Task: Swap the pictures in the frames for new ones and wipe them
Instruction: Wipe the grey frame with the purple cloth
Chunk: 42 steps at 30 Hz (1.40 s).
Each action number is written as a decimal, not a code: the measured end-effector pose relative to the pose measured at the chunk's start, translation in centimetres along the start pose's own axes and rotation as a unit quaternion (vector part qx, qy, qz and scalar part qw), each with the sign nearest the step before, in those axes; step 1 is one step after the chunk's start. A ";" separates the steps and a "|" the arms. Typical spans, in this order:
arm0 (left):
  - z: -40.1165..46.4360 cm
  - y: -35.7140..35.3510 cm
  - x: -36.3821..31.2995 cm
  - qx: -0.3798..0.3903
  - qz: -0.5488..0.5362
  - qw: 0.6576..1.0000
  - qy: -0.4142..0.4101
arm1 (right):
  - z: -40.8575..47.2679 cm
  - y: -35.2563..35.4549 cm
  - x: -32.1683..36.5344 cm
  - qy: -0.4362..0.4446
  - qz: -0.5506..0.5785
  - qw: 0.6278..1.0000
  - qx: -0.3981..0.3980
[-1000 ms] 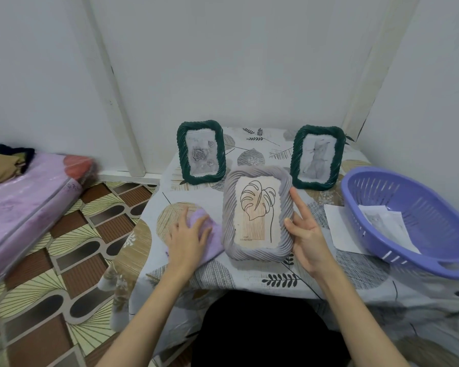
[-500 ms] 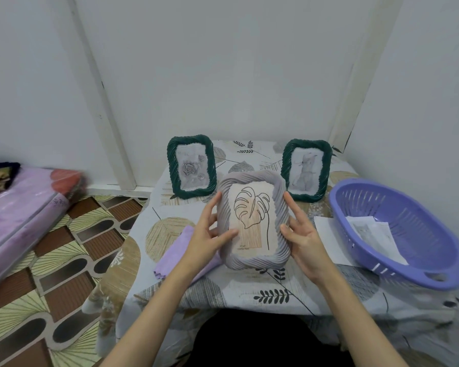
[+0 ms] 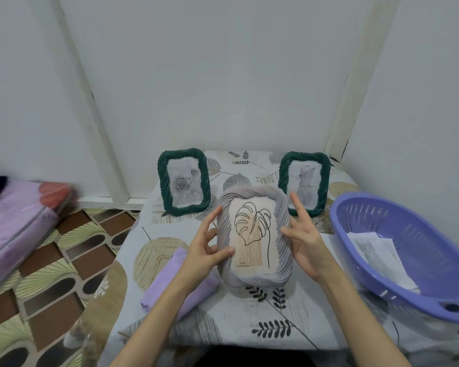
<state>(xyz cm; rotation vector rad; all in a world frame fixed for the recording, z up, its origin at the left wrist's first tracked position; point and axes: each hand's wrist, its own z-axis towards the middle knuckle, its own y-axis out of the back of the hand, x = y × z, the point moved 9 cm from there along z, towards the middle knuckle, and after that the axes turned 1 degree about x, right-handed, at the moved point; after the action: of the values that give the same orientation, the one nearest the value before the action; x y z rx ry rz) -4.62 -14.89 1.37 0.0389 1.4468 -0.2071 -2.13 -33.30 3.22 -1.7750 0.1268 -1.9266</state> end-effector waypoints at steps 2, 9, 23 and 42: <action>1.6 0.4 -0.1 -0.003 0.019 1.000 -0.010 | 2.2 0.2 0.4 -0.006 0.013 1.000 0.004; 10.0 2.6 0.1 -0.053 0.112 0.990 -0.060 | 12.1 2.0 0.7 0.001 -0.032 0.999 -0.008; 21.3 5.5 1.0 -0.127 0.085 0.980 -0.129 | 24.3 3.8 0.9 0.077 -0.033 0.996 -0.038; 22.7 5.1 5.2 -0.095 0.098 0.987 -0.088 | 24.4 6.1 -1.3 0.149 -0.100 0.974 -0.141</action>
<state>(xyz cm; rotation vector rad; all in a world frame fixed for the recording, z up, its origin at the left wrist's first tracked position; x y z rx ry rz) 19.09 -13.91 -1.43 0.0068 1.2723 0.0867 22.97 -31.50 3.02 -1.7113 0.3553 -2.4167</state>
